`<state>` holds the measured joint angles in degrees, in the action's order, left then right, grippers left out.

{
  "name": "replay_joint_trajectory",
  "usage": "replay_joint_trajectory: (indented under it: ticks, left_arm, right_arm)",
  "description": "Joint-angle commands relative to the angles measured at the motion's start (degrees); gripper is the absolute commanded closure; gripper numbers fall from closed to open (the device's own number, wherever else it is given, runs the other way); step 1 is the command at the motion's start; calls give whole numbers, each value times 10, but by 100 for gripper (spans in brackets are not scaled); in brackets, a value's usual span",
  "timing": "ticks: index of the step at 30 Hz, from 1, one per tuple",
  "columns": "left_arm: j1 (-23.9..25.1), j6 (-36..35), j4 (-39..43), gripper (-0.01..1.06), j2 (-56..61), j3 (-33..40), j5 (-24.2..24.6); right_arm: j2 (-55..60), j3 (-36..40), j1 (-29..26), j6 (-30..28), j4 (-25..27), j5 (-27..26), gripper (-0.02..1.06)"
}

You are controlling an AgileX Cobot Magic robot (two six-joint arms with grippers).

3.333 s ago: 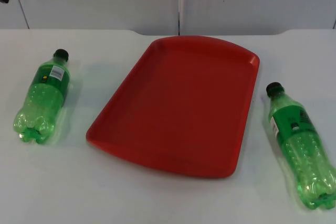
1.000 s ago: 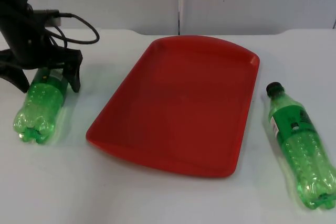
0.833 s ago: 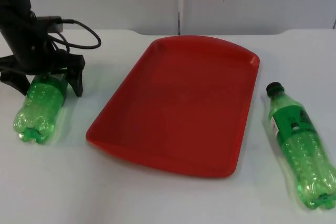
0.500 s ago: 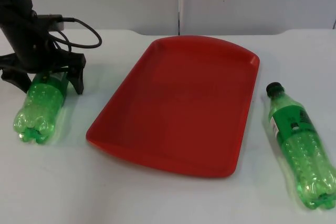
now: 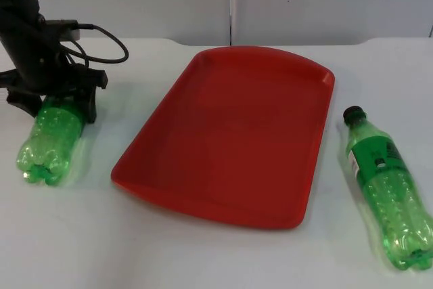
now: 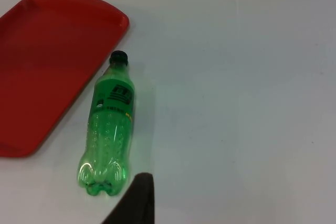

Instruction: Place the bottle upright on the tray.

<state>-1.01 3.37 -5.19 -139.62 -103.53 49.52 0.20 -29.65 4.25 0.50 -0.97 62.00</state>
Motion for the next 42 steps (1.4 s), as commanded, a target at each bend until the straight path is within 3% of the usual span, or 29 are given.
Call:
replay_joint_trajectory:
  ticks: [1, 4, 5, 7, 20, 29, 42]
  left_arm:
    - [-3, -10, -19, 50, -13, 3, 19]
    - [-3, -10, -19, 87, -9, 3, 27]
    - [-3, -10, -19, 87, -9, 3, 27]
    - [-3, -10, -20, 105, -4, 3, 27]
    - [-3, 6, -49, 105, 51, 3, 34]
    - [-3, 96, -183, 105, 174, 3, -19]
    - [-3, 103, -186, 105, 324, 14, -86]
  right_arm:
    - [-2, 1, -3, 0, 1, -3, -1]
    - [-2, 1, -3, 0, 1, -3, -1]
    - [-2, 1, -3, 0, 1, -3, -1]
    - [-2, 1, -3, 0, 1, -3, -1]
    - [-2, 1, -3, 0, 1, -3, -1]
    - [-2, 1, -3, 0, 1, -3, -1]
    - [-2, 1, -3, 0, 1, -3, -1]
